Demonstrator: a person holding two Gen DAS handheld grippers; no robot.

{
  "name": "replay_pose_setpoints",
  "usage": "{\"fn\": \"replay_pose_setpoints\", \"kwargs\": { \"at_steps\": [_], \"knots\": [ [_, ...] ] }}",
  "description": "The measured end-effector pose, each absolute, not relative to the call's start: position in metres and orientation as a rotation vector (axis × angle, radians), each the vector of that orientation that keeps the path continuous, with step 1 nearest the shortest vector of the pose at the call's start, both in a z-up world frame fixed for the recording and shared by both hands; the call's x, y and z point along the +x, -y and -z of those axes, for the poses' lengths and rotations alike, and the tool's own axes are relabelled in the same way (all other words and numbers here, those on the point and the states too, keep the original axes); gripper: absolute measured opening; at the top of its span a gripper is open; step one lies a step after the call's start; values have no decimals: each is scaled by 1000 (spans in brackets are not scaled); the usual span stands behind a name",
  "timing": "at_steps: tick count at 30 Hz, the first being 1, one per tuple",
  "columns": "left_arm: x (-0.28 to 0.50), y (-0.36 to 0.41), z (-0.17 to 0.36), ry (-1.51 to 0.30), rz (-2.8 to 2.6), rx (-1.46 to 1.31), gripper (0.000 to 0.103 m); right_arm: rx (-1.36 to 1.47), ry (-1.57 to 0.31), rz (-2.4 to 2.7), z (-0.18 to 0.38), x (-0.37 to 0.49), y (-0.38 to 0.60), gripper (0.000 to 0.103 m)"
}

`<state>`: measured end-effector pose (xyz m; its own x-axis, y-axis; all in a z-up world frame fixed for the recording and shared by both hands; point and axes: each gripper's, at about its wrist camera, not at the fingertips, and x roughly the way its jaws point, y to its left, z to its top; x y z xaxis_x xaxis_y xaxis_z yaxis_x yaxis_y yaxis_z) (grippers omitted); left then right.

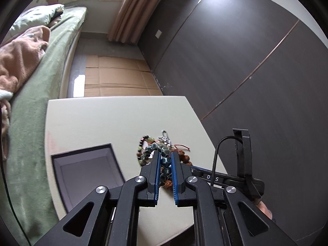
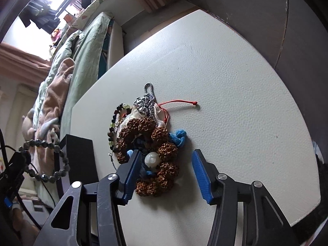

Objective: Organize jewelry
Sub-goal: 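Drop dark bead bracelet in box with left gripper while right gripper grasps brown beads, then lower the brown bead bracelet into the black box and open the right gripper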

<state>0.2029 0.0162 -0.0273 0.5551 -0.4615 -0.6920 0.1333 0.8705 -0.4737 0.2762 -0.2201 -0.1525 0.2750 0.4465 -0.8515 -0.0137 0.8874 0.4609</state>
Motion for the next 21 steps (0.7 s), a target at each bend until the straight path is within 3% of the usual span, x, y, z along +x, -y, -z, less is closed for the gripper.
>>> {"fn": "replay_pose_setpoints", "kwargs": {
  "at_steps": [3, 13, 14, 16, 18, 21],
  "knots": [
    [198, -32, 27, -912, 337, -399, 10, 384, -1250, -333, 150, 276, 216, 20],
    [192, -70, 40, -938, 271, -427, 12, 370, -1105, -465, 98, 259, 200, 20],
    [193, -73, 42, -953, 260, -428, 17, 359, -1090, -482, 92, 257, 195, 20],
    [191, -80, 45, -959, 241, -446, 35, 337, -1063, -503, 80, 254, 186, 20],
    [187, -90, 43, -940, 218, -455, 74, 314, -1036, -520, 69, 252, 176, 20],
    [179, -104, 35, -886, 193, -466, 81, 309, -1014, -547, 57, 253, 164, 20]
  ]
}}
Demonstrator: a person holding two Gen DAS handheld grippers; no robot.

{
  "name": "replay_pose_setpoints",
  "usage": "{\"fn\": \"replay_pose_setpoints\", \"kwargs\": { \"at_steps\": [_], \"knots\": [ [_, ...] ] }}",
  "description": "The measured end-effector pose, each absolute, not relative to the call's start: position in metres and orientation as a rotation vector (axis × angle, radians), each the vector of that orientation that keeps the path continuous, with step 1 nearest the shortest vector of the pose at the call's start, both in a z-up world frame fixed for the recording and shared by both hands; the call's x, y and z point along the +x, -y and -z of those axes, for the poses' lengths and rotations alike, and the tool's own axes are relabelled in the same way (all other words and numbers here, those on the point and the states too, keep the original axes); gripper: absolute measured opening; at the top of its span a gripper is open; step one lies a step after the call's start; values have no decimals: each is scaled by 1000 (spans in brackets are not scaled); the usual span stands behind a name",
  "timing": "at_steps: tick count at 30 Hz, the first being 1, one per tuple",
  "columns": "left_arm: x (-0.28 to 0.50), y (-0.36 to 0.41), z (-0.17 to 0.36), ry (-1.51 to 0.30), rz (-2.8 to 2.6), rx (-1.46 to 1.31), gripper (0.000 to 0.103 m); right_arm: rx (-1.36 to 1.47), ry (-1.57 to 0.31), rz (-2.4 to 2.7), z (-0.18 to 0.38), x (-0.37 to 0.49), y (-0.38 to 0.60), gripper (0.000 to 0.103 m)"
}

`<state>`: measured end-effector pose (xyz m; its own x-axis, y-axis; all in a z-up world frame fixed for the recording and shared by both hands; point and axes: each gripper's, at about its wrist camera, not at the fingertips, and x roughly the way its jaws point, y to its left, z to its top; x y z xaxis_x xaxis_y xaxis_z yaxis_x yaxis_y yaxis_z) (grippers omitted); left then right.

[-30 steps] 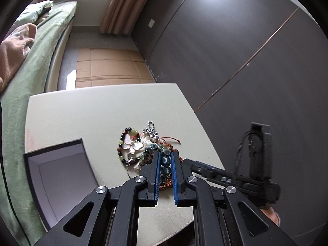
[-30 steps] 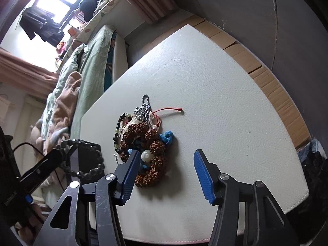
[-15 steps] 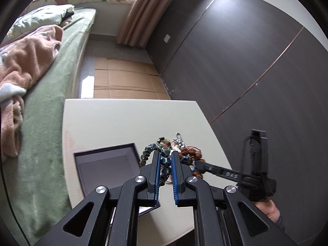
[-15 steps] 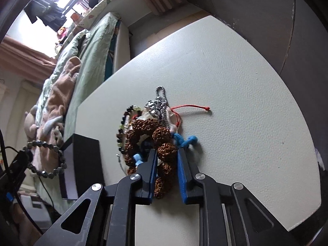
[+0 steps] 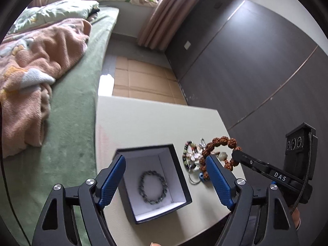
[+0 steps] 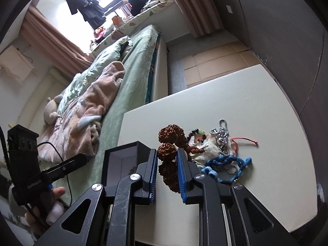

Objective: Organize jewelry
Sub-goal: 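Lower the brown bead bracelet into the black box and open the right gripper, then grasp the blue flower bracelet with the left gripper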

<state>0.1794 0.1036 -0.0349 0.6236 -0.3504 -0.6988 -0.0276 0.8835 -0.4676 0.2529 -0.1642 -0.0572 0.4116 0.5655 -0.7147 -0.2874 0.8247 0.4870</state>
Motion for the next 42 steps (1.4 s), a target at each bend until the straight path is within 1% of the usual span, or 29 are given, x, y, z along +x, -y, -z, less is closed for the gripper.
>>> {"fn": "replay_pose_setpoints", "kwargs": {
  "at_steps": [10, 13, 16, 17, 18, 20, 23, 25, 26, 27, 33, 34, 35, 36, 40, 42],
  "knots": [
    [171, -135, 28, -817, 132, -461, 81, 349, -963, -712, 25, 247, 116, 20],
    [171, -141, 27, -804, 114, -457, 81, 379, -994, -786, 28, 244, 100, 20],
    [173, -144, 27, -796, 73, -462, 81, 415, -1080, -850, 47, 246, 83, 23],
    [174, -144, 28, -799, 66, -467, 81, 417, -1121, -866, 57, 248, 79, 33],
    [175, -143, 28, -800, 68, -475, 81, 408, -1150, -857, 64, 250, 77, 47],
    [177, -139, 29, -805, 68, -482, 81, 391, -1168, -811, 73, 250, 84, 56],
    [178, -125, 24, -797, 58, -442, 81, 399, -1163, -770, 73, 249, 108, 59],
    [181, -113, 21, -789, 68, -408, 81, 411, -1144, -729, 68, 249, 127, 69],
    [181, -106, 20, -786, 76, -394, 81, 411, -1126, -705, 65, 247, 138, 78],
    [183, -99, 19, -785, 87, -382, 81, 415, -1111, -689, 62, 247, 146, 83],
    [195, -57, 22, -830, 145, -327, 81, 466, -1098, -621, 62, 245, 195, 84],
    [198, -50, 23, -842, 152, -319, 81, 464, -1099, -605, 62, 245, 202, 85],
    [200, -43, 25, -855, 161, -308, 81, 467, -1104, -594, 63, 245, 207, 92],
    [202, -36, 27, -865, 168, -297, 81, 474, -1109, -585, 64, 245, 212, 97],
    [210, -8, 36, -925, 186, -241, 81, 521, -1111, -544, 73, 247, 237, 97],
    [213, 6, 41, -954, 212, -233, 81, 547, -1115, -509, 79, 250, 249, 103]
  ]
}}
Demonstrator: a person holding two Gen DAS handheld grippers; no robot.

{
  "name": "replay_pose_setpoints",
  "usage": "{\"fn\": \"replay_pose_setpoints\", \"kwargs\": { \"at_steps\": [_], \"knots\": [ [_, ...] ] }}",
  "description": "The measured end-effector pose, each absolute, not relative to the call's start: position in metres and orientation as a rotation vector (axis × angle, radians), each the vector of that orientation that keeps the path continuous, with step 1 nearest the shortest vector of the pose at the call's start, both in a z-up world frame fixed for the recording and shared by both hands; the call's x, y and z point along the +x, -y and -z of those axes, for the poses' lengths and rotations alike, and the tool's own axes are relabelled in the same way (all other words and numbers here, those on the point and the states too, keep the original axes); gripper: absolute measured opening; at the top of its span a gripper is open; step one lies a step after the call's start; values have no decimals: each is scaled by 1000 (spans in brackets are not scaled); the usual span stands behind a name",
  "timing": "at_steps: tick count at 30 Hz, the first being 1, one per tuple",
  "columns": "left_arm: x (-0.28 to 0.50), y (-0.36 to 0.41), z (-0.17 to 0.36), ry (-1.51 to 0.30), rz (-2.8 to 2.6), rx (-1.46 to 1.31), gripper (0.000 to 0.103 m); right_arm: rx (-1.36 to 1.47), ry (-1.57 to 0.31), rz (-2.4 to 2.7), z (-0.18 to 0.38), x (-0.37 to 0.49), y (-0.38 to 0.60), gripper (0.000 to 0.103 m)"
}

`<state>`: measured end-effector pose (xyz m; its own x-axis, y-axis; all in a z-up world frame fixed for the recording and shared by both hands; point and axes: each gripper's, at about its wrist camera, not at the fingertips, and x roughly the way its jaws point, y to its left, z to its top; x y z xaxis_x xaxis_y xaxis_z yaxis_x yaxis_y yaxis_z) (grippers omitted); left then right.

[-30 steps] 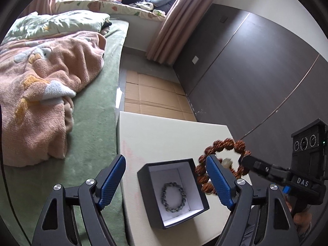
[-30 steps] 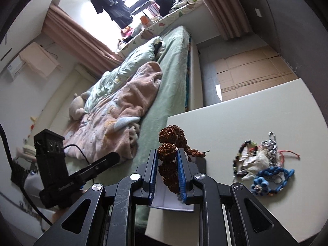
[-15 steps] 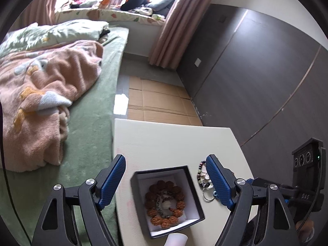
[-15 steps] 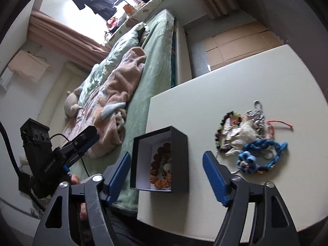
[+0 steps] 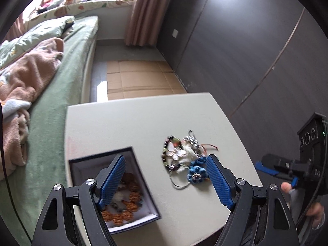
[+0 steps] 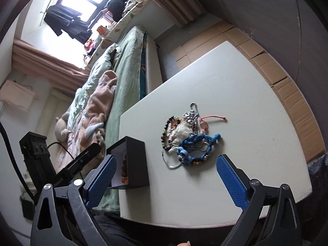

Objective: Organize jewelry
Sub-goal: 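Grasp the blue flower bracelet with the left gripper, then place blue flower bracelet in box with left gripper while right gripper grasps silver chain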

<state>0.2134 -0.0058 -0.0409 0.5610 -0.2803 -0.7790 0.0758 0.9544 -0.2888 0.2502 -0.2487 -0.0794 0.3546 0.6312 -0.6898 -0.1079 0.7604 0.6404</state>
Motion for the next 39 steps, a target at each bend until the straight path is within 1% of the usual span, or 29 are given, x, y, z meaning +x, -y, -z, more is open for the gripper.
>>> {"fn": "replay_pose_setpoints", "kwargs": {
  "at_steps": [6, 11, 13, 15, 17, 22, 24, 31, 32, 33, 36, 39],
  "knots": [
    [221, 44, 56, -1053, 244, -188, 81, 546, -1104, -408, 90, 260, 277, 103],
    [230, 72, 64, -1093, 236, -125, 81, 615, -1165, -354, 112, 269, 294, 103],
    [235, 82, 70, -1116, 230, -110, 77, 639, -1179, -350, 116, 268, 299, 103],
    [240, 88, 77, -1148, 226, -105, 71, 641, -1181, -340, 115, 268, 302, 103],
    [246, 93, 85, -1176, 220, -101, 69, 652, -1179, -339, 113, 267, 305, 103],
    [255, 102, 103, -1232, 198, -93, 66, 685, -1178, -325, 113, 264, 314, 103],
    [257, 105, 110, -1253, 194, -100, 62, 703, -1182, -318, 115, 264, 318, 103],
    [260, 112, 129, -1284, 180, -73, 60, 726, -1187, -314, 117, 264, 320, 103],
    [260, 111, 132, -1287, 179, -74, 52, 726, -1187, -318, 117, 264, 319, 103],
    [261, 110, 136, -1299, 184, -85, 41, 725, -1187, -322, 117, 264, 317, 103],
    [260, 106, 134, -1288, 196, -91, 32, 712, -1195, -334, 117, 264, 310, 103],
    [256, 101, 126, -1269, 224, -100, 31, 694, -1203, -338, 118, 265, 305, 103]
  ]
}}
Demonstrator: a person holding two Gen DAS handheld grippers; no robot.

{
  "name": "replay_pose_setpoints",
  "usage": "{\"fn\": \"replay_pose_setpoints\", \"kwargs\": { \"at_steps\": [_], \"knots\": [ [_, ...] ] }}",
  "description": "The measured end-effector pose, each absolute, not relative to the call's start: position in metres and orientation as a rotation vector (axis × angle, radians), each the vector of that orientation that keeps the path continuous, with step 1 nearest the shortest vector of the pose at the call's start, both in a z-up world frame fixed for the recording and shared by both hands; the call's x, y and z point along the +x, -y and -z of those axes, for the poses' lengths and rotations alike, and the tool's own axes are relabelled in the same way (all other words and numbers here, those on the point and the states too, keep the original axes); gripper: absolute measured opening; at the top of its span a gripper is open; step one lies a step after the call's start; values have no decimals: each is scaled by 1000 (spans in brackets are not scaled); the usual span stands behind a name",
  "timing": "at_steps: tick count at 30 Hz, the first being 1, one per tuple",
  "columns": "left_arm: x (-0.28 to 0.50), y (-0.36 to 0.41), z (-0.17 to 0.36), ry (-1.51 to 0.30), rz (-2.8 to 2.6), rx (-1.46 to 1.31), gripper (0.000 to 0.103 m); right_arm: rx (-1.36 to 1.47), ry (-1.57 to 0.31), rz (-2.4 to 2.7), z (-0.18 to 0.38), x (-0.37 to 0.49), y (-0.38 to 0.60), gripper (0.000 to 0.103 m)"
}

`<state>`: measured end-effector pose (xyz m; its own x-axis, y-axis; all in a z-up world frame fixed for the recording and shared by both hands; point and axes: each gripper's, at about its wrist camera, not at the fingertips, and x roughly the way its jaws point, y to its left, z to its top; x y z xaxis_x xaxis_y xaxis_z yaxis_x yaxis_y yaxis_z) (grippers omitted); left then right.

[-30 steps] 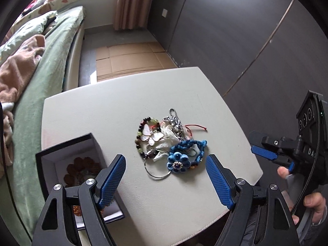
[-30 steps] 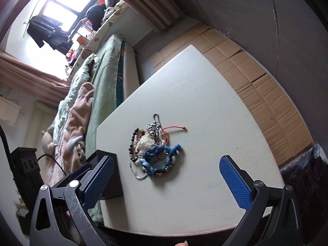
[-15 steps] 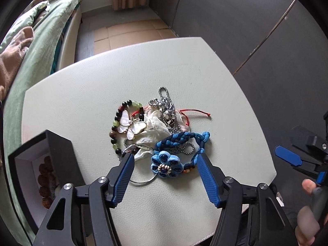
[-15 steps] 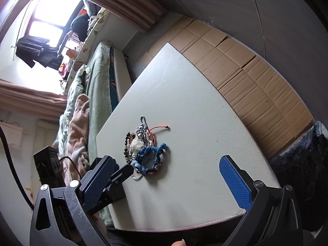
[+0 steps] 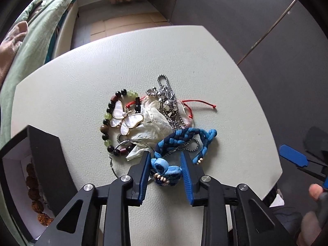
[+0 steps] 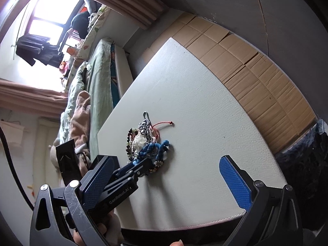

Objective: Organize jewelry
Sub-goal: 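Place blue flower bracelet in box with left gripper while right gripper grasps silver chain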

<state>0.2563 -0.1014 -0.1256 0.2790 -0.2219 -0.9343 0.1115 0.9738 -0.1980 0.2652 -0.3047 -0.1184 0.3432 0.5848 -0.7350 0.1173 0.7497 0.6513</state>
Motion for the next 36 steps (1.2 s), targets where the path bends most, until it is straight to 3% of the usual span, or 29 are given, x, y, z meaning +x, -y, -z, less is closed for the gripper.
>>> {"fn": "replay_pose_setpoints", "kwargs": {
  "at_steps": [17, 24, 28, 33, 36],
  "knots": [
    [233, 37, 63, -1086, 290, -236, 31, 670, -1195, -295, 135, 269, 284, 101],
    [224, 0, 55, -1052, 275, -284, 31, 615, -1195, -321, 133, 276, 261, 73],
    [220, -19, 49, -1030, 258, -302, 31, 569, -1166, -346, 129, 282, 246, 70],
    [218, -38, 48, -1016, 218, -313, 31, 529, -1162, -375, 135, 292, 225, 44],
    [215, -49, 50, -1014, 196, -319, 31, 521, -1174, -384, 143, 299, 214, 39]
  ]
}}
